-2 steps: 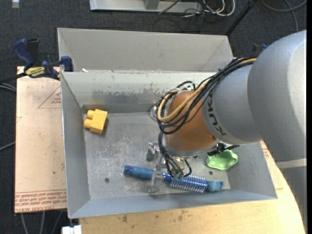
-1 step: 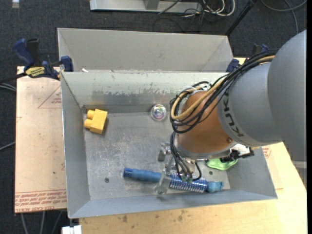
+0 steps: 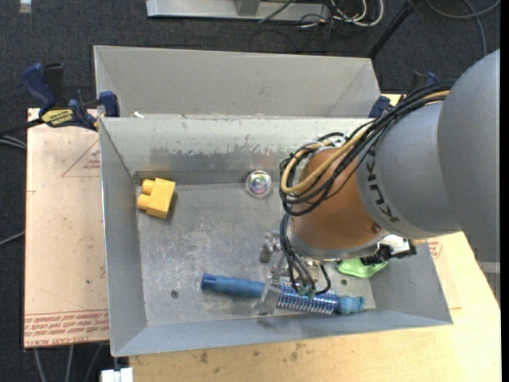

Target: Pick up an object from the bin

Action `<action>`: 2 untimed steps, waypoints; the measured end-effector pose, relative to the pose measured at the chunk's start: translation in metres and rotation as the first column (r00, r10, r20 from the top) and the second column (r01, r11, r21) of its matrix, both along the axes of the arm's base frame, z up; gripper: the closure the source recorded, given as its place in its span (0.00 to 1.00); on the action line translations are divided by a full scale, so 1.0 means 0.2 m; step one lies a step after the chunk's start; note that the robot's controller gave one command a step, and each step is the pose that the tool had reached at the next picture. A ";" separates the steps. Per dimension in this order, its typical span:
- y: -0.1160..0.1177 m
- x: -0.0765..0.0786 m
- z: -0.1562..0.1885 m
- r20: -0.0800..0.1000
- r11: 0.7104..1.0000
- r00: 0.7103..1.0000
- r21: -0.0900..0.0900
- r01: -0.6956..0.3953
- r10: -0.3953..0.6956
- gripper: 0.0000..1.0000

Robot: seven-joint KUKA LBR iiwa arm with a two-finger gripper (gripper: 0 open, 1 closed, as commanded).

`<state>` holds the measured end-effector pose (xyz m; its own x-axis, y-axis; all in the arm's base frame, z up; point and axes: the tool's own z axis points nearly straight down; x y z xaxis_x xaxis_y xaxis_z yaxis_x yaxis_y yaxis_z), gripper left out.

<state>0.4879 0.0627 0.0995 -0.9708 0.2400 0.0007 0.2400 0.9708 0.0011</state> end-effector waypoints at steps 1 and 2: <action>-0.04 -0.04 -0.15 0.001 0.976 0.976 0.000 0.218 -0.218 0.00; -0.04 -0.04 -0.15 0.001 0.976 0.976 0.001 0.218 -0.218 0.00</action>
Offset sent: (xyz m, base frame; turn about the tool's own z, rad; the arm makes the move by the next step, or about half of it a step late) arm -0.0087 -0.0087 -0.0295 0.2203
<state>0.4798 0.0544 0.0694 -0.8950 0.4461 -0.0001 0.4461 0.8950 0.0023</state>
